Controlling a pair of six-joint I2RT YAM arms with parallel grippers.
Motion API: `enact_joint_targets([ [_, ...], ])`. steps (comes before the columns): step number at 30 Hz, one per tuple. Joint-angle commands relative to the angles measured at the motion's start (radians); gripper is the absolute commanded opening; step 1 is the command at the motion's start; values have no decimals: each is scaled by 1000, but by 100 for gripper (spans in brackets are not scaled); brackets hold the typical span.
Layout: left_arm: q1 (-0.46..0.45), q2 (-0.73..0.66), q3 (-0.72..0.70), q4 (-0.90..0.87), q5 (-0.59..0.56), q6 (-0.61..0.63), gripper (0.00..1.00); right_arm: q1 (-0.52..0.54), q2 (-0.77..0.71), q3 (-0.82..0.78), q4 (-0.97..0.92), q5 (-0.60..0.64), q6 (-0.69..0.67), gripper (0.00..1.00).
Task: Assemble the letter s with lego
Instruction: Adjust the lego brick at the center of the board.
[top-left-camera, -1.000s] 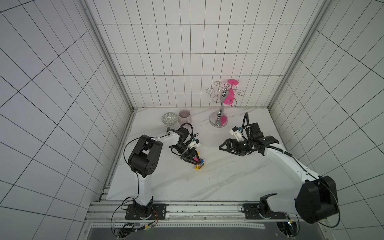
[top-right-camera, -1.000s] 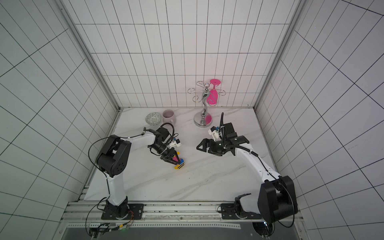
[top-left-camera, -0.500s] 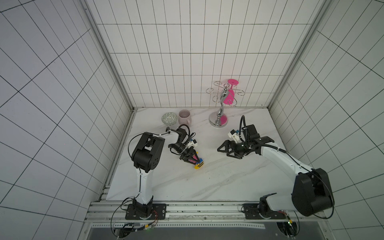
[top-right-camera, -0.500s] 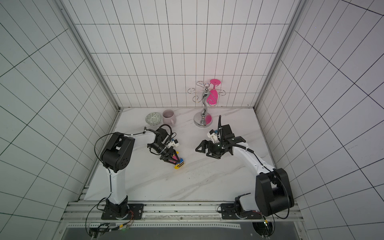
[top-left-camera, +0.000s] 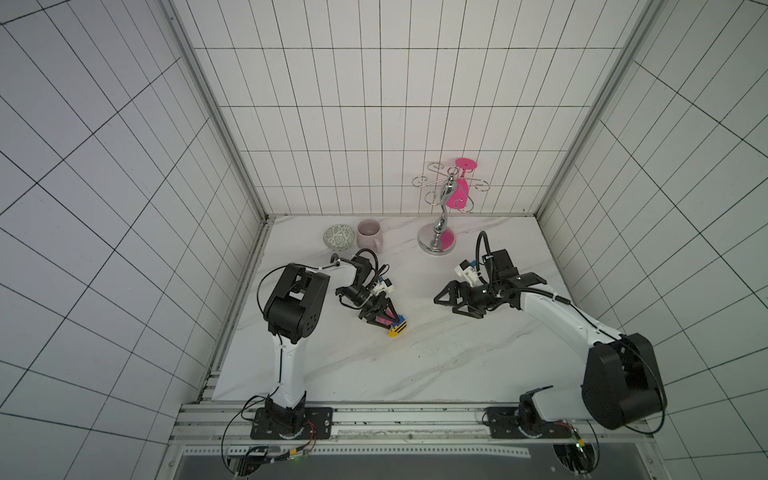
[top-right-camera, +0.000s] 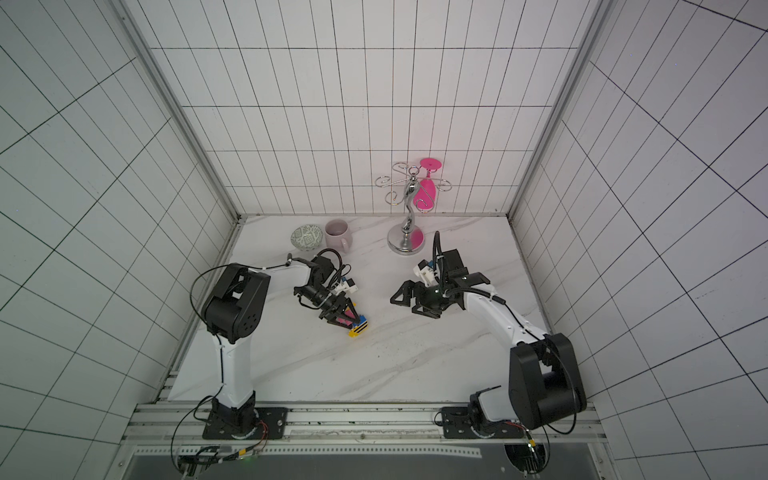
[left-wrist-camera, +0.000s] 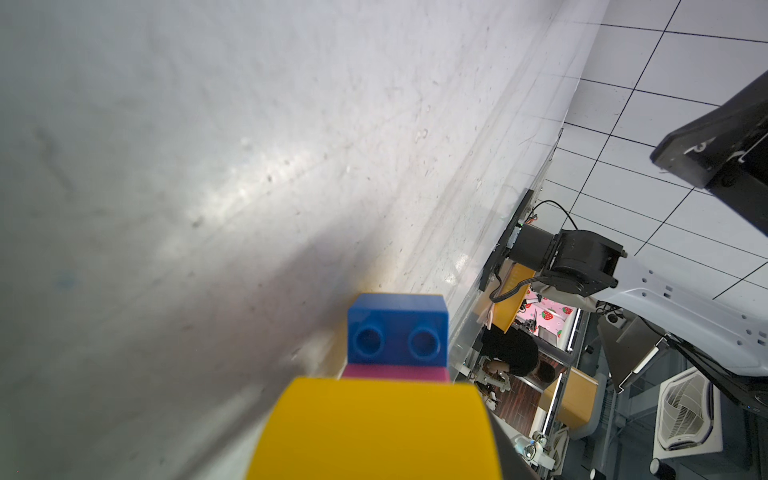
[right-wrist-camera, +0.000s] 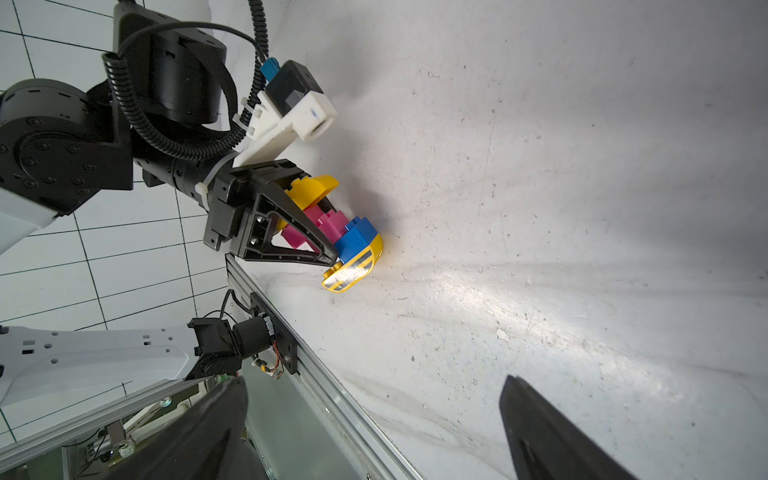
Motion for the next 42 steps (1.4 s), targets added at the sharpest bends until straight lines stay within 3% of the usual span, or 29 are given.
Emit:
enact_joint_targets([
  [1,2,17,17,15,21,-4,43,-6,-16,-24,-3,-9,-18,98],
  [20,50,19,-1,34,28,-13,44,-6,-23,-24,-11,-3,-30,98],
  [42,123,15,-32,7,-75,4,45,-6,-23,-18,-11,-9,-44,99],
])
